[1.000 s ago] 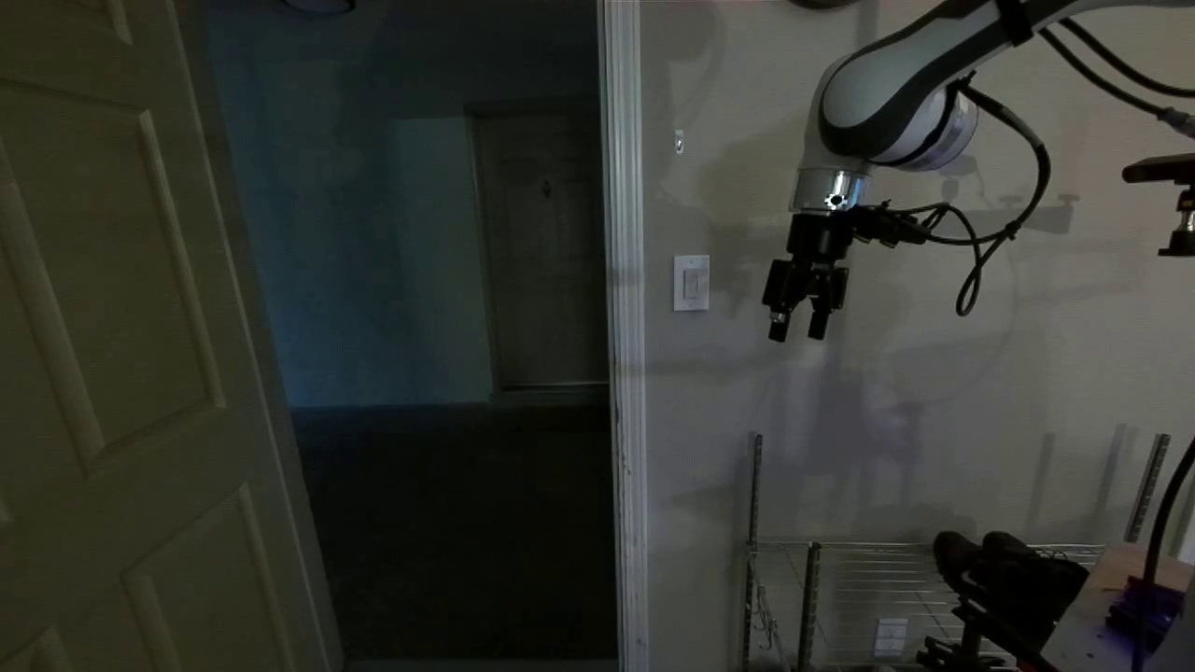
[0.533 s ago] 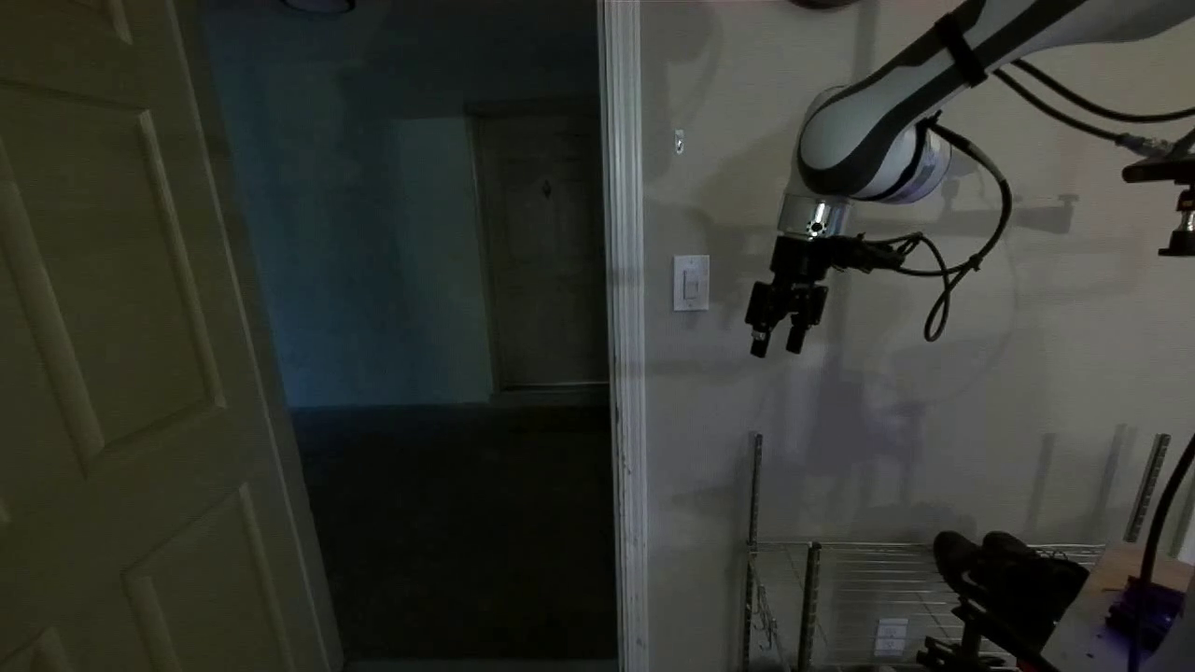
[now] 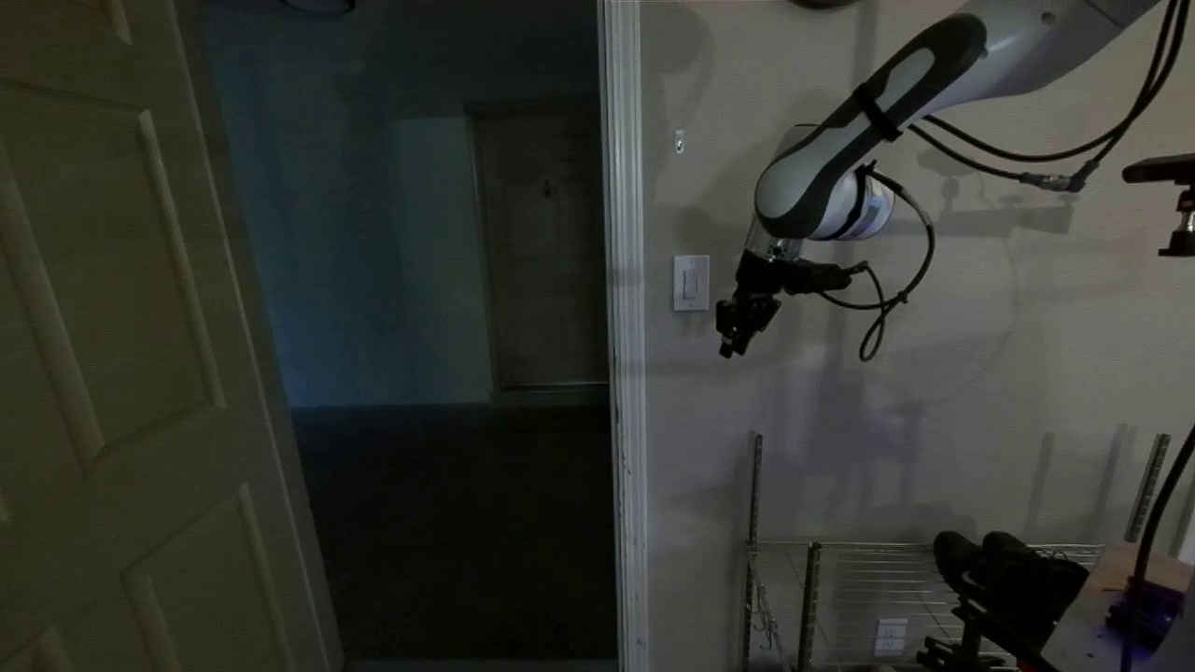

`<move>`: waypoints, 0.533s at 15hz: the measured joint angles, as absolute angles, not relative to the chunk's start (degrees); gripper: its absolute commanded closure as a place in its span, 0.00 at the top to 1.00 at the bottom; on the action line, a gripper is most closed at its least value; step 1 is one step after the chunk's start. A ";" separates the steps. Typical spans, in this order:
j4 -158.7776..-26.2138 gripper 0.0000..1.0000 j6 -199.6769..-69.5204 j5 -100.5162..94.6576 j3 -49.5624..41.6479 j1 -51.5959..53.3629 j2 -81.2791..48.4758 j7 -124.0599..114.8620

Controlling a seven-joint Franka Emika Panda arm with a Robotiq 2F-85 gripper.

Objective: Turn on the light

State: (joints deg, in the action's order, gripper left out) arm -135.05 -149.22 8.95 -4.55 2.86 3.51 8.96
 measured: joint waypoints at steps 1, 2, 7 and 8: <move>-134.11 0.05 -151.19 8.95 -4.55 2.70 2.07 9.10; -133.24 0.03 -153.46 8.95 -4.53 2.49 0.73 9.13; -129.39 0.04 -164.94 8.95 -4.47 1.66 -4.67 9.14; -128.71 0.04 -167.24 8.95 -4.47 1.66 -5.68 9.14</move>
